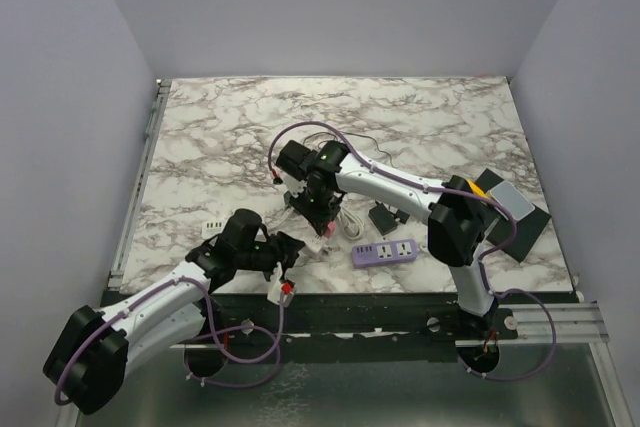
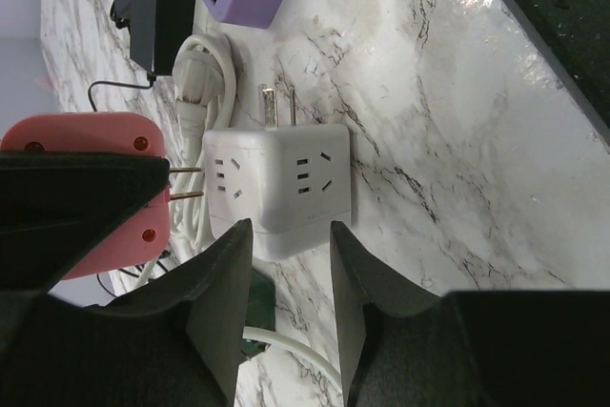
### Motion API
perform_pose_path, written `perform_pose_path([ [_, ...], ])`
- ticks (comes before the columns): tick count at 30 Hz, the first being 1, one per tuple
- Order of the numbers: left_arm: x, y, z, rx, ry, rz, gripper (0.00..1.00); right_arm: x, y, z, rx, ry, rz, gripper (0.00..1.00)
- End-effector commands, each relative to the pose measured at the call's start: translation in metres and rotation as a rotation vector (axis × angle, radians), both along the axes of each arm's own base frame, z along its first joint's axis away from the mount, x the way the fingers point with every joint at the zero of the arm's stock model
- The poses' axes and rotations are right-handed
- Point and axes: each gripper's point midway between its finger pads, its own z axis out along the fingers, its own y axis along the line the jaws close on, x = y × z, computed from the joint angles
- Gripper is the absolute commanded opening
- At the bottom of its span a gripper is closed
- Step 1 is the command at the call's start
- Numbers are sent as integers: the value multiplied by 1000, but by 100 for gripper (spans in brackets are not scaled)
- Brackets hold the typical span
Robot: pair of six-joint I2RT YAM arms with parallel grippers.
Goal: Insert the plug
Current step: Insert the plug into the socket.
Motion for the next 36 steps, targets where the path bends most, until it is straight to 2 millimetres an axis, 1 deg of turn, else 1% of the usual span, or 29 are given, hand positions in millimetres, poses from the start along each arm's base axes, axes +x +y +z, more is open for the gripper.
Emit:
perform_pose_path([
  [1,2,-11,10,-20,-6,-28,39,-7,-3,-10,-36,19,25,1],
  [4,2,-10,7,-13,-6,-22,38,-9,-4,-11,-37,26,27,1],
  [11,3,-12,11,-29,-5,-10,38,-13,-6,-14,-41,35,30,1],
  [17,6,-14,12,-33,-12,-6,40,-12,-1,-12,-27,34,32,1],
  [21,9,-15,10,-23,-7,3,40,-13,1,-11,-19,36,35,1],
  [27,10,-15,2,6,2,6,36,-13,3,-10,-17,34,42,1],
  [36,10,-15,-3,25,25,23,28,-14,3,-9,-17,33,49,1],
])
